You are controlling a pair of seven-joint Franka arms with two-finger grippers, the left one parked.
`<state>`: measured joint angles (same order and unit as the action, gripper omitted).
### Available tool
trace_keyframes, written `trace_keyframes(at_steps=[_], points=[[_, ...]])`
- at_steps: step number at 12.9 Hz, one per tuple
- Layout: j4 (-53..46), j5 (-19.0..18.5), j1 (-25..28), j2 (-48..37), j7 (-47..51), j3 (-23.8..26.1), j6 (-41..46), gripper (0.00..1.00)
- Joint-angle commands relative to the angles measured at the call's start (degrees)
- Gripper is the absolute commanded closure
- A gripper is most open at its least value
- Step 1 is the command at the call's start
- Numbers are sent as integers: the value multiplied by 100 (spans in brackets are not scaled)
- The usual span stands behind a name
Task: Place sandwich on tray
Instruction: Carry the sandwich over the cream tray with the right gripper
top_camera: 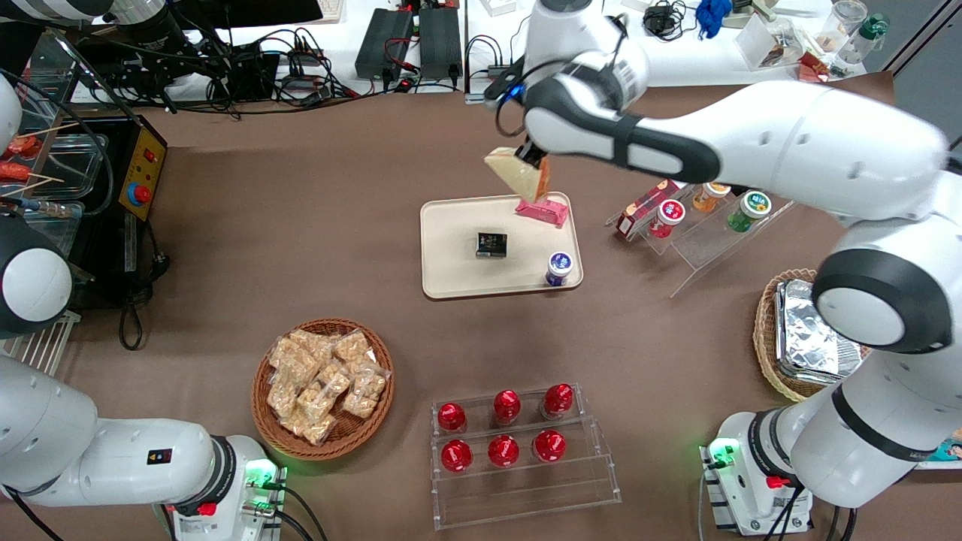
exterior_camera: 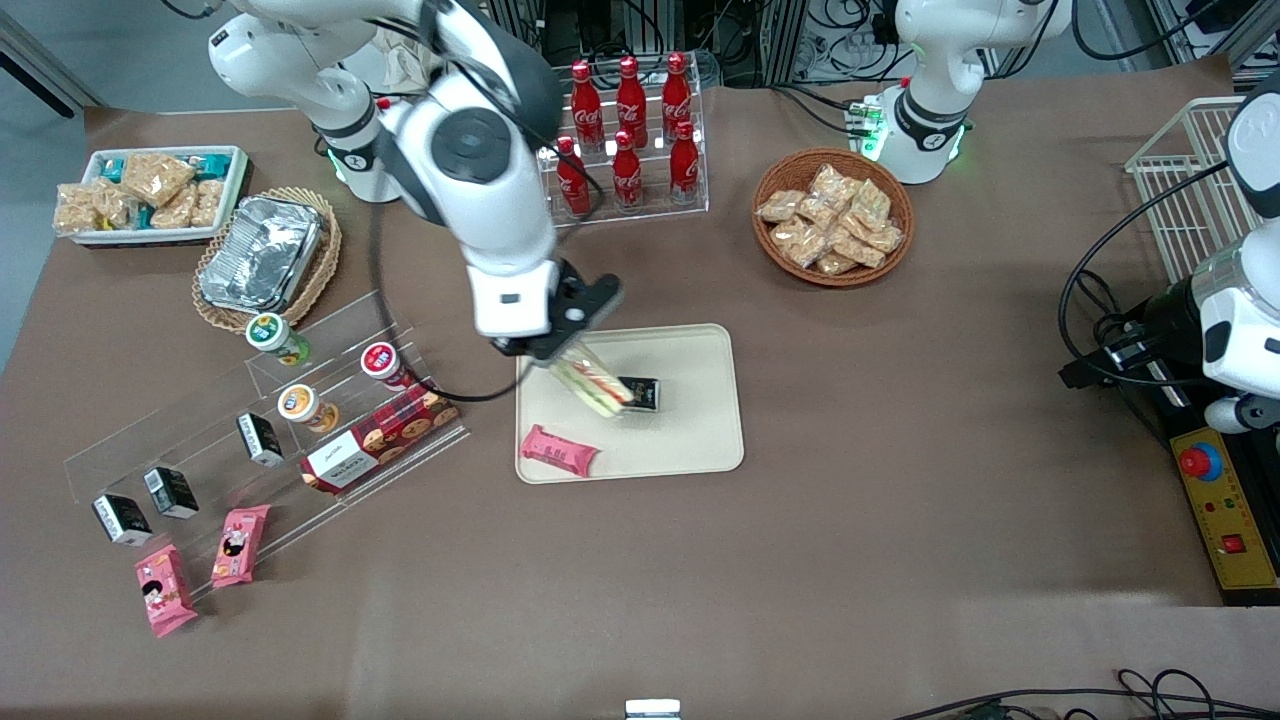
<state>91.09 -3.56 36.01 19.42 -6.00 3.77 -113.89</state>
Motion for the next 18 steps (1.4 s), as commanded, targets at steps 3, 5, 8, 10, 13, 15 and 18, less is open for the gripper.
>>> trace_keyframes(at_steps=[3, 5, 8, 10, 13, 15, 18], points=[[-135, -741, 177, 895, -60, -52, -931, 100], [-144, -944, 249, 1177, 28, -105, -1301, 100], [-144, -1348, 248, 1362, 133, -114, -1565, 100], [-144, -1611, 414, 1441, 448, -114, -1645, 100], [-144, -2437, 582, 1670, 1493, -105, -1741, 100], [-144, -2518, 582, 1767, 1602, -96, -1856, 100], [-144, -2466, 504, 1785, 1610, -87, -1865, 73]])
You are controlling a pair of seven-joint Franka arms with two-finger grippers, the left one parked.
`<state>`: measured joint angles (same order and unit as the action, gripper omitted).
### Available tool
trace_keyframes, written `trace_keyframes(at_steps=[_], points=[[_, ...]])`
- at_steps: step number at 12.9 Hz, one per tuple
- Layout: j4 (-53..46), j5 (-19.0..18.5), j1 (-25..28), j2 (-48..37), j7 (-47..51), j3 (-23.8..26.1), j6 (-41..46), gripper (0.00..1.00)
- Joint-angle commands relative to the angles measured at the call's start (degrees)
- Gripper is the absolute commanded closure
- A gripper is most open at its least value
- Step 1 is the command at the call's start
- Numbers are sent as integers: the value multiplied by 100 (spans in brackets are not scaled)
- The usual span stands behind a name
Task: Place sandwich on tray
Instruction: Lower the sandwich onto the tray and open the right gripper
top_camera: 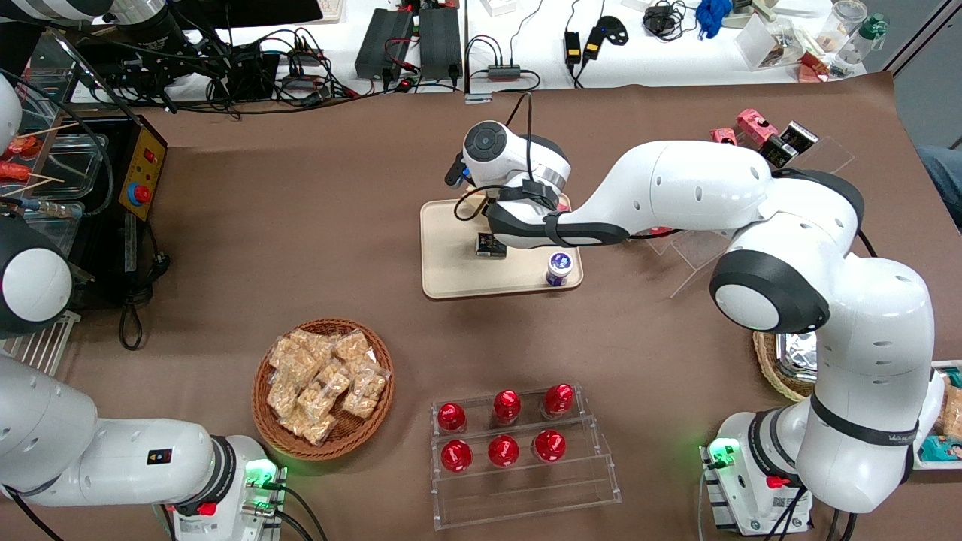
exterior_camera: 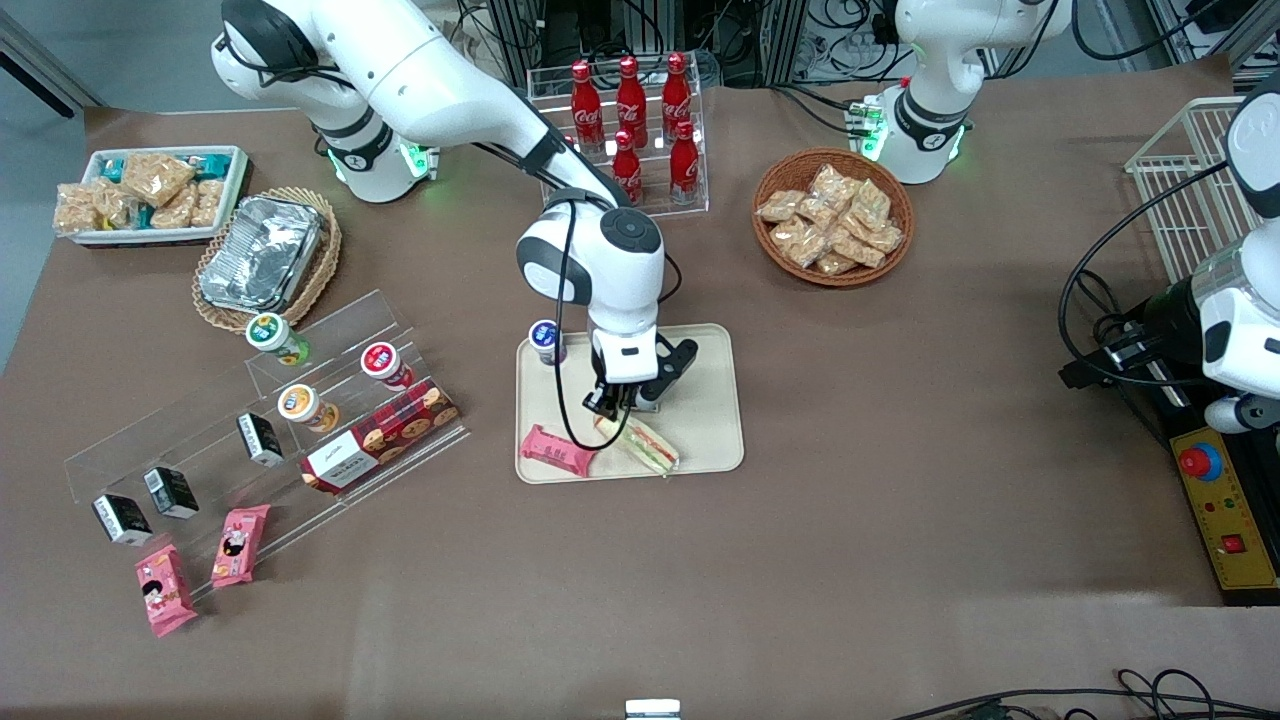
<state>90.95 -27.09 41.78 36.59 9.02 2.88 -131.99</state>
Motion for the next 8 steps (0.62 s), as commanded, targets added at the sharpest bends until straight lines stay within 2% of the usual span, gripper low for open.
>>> trace_keyframes(at_steps=[1, 2, 5, 6, 7, 8], points=[[-122, -104, -73, 67, 100, -6, -55, 19], [-122, -139, -73, 58, 92, -6, -55, 0], [-122, 18, -187, -195, 48, -6, -2, 0], [-122, 315, -353, -353, 30, 11, 33, 0], [-113, 788, -563, -598, 4, 37, 129, 0], [-113, 1167, -687, -871, -22, 29, 504, 0]])
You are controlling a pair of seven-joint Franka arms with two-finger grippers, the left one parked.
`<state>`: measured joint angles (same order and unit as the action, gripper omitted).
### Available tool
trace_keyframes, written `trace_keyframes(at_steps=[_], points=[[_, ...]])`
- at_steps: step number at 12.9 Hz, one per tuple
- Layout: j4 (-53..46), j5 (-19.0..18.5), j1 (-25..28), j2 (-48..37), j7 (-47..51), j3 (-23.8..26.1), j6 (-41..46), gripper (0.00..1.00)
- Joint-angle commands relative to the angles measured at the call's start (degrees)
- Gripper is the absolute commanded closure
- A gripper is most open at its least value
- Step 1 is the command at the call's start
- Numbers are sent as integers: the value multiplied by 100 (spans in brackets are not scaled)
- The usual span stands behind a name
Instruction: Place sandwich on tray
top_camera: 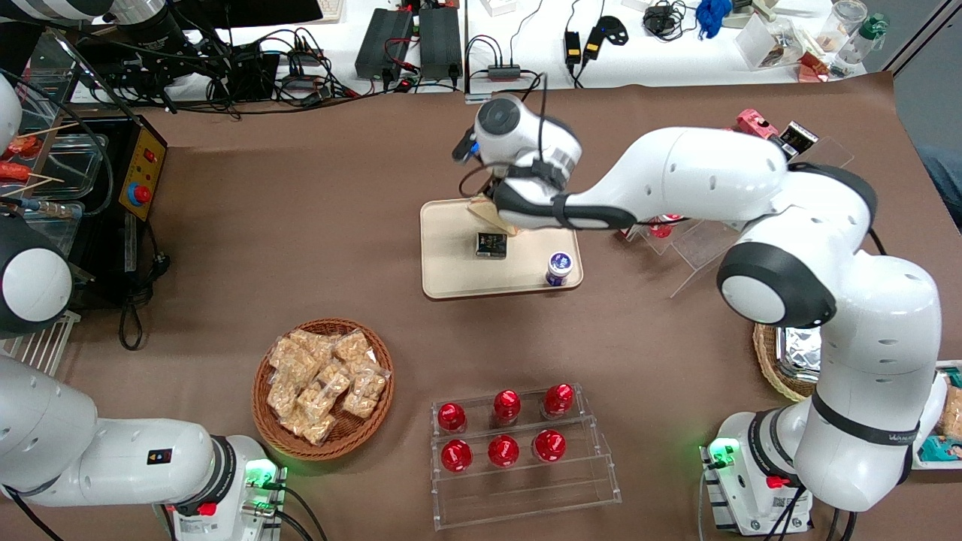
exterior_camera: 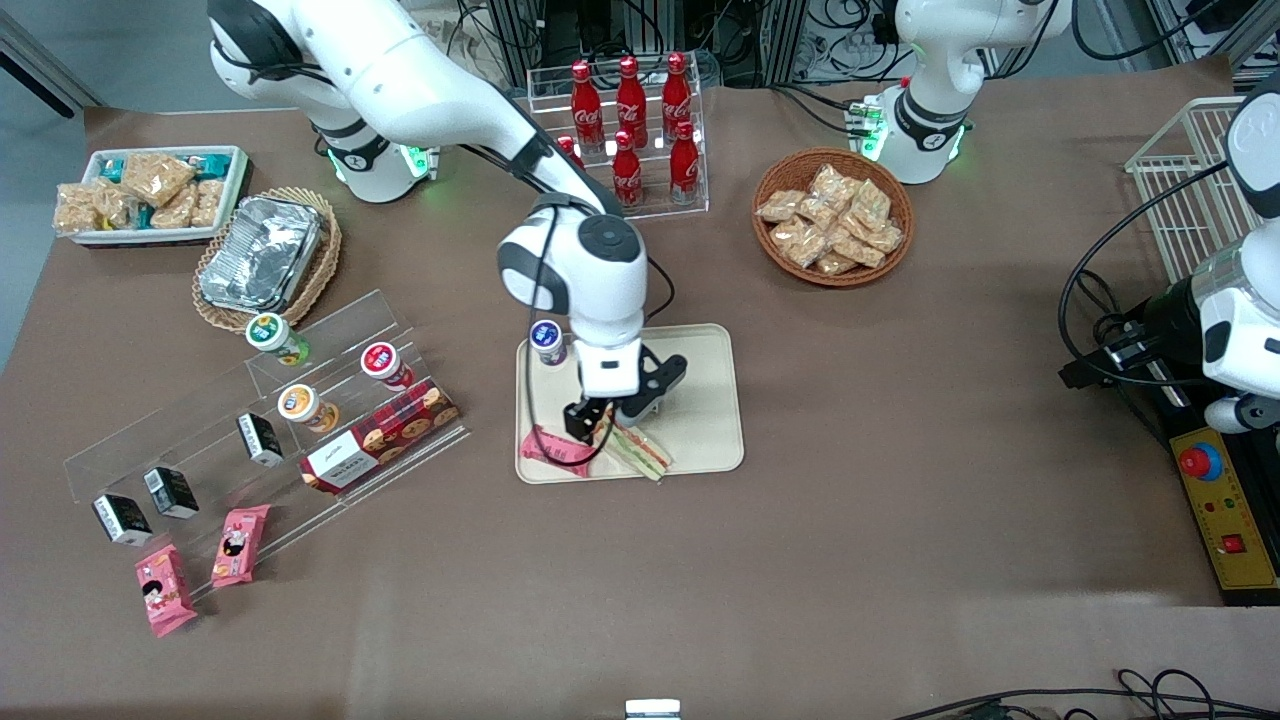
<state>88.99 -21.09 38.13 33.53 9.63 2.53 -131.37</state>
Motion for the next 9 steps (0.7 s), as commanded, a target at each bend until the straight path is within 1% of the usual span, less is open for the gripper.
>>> trace_keyframes(at_steps=[1, 2, 3, 4, 7, 9], points=[[75, 753, -428, -819, -154, 20, 907, 0], [75, 781, -716, -1057, -529, 63, 1259, 0], [75, 842, -867, -1311, -941, 63, 1594, 0], [75, 991, -999, -1566, -1111, 20, 1936, 0], [75, 1334, -1841, -2156, -1130, 19, 2913, 0], [75, 1344, -2439, -2368, -1121, 19, 3231, 0]])
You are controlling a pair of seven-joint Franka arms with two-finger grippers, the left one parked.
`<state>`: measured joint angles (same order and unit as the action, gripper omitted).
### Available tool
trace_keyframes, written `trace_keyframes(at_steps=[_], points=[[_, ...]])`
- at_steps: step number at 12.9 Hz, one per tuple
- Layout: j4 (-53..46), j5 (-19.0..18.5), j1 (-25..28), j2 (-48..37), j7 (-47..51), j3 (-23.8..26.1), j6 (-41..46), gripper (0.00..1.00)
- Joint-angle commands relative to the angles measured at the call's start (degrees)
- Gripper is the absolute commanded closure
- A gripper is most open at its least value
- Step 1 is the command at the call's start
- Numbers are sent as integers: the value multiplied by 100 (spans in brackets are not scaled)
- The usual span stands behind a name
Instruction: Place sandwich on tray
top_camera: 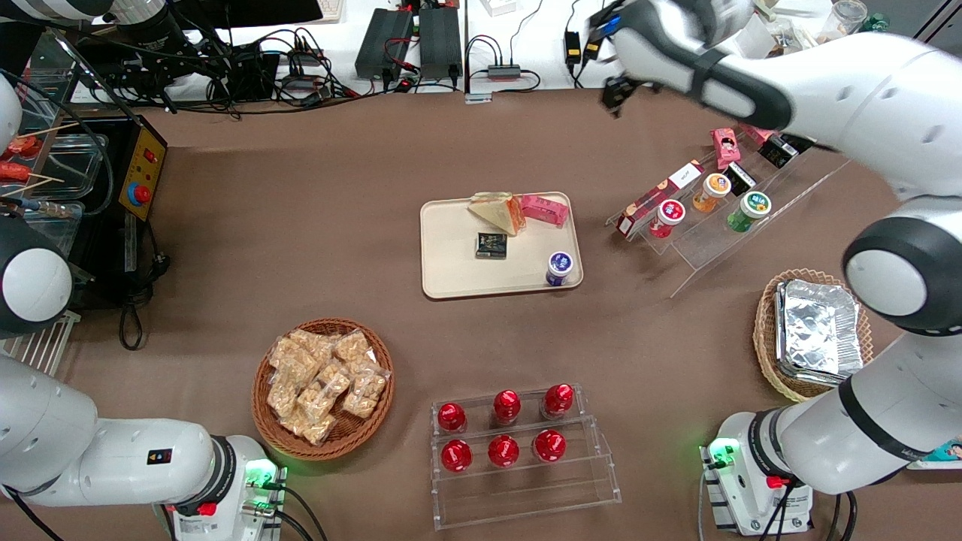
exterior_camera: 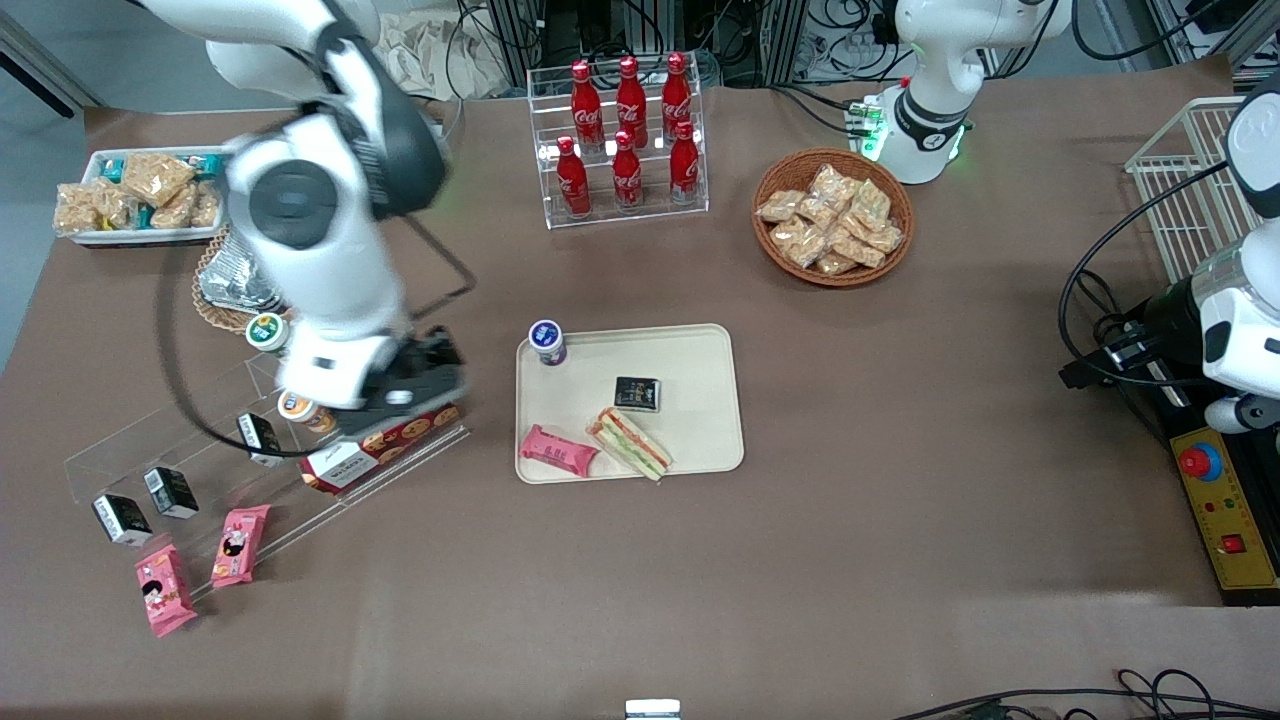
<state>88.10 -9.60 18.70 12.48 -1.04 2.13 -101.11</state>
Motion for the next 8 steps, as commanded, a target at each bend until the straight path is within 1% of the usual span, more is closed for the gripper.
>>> trace_keyframes(at_steps=[1, 2, 4, 5, 6, 8], points=[[163, 204, -812, -324, -46, 59, 223, 0], [163, 352, -1128, -325, 33, 59, 319, 0], [163, 1027, -1884, -299, 16, 68, 425, 0], [163, 1186, -2079, -264, -19, 68, 425, 0], [163, 1249, -2177, -229, 7, 68, 425, 0], [163, 1223, -2195, -237, 42, 68, 434, 0]])
